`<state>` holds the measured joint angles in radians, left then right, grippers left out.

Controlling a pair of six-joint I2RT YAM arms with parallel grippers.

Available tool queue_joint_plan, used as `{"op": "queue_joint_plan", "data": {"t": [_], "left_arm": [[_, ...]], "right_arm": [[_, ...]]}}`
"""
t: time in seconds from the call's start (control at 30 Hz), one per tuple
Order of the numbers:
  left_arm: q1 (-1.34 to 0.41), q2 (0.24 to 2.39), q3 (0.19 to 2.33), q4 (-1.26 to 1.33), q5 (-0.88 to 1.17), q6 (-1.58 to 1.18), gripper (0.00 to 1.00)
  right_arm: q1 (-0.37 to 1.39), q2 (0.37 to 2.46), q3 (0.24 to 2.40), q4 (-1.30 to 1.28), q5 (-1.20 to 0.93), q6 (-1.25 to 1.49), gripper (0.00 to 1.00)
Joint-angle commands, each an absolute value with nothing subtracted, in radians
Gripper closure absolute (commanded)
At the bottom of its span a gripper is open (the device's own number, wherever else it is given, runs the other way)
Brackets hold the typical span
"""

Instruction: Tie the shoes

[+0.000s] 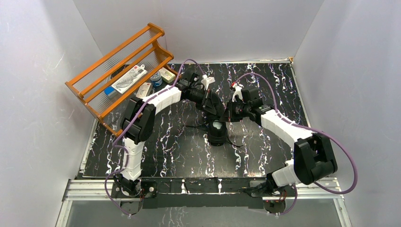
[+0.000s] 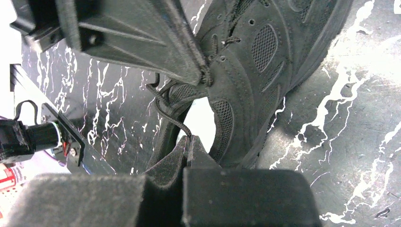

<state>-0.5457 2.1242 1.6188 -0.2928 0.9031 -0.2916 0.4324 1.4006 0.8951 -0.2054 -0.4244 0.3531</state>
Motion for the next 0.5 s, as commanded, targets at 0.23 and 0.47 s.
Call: {"op": "queue_joint_plan", "data": {"t": [0.23, 0.47], "left_arm": [[-0.552, 2.007, 1.638, -0.291, 0.906, -0.322, 1.0], [-0.549, 1.997, 1.646, -0.29, 0.909, -0.337, 1.0]], "right_arm": [[0.433, 1.446, 0.983, -0.16, -0.35, 0.425, 1.0], [0.433, 1.466, 0.997, -0.154, -0.363, 0.43, 1.0]]}}
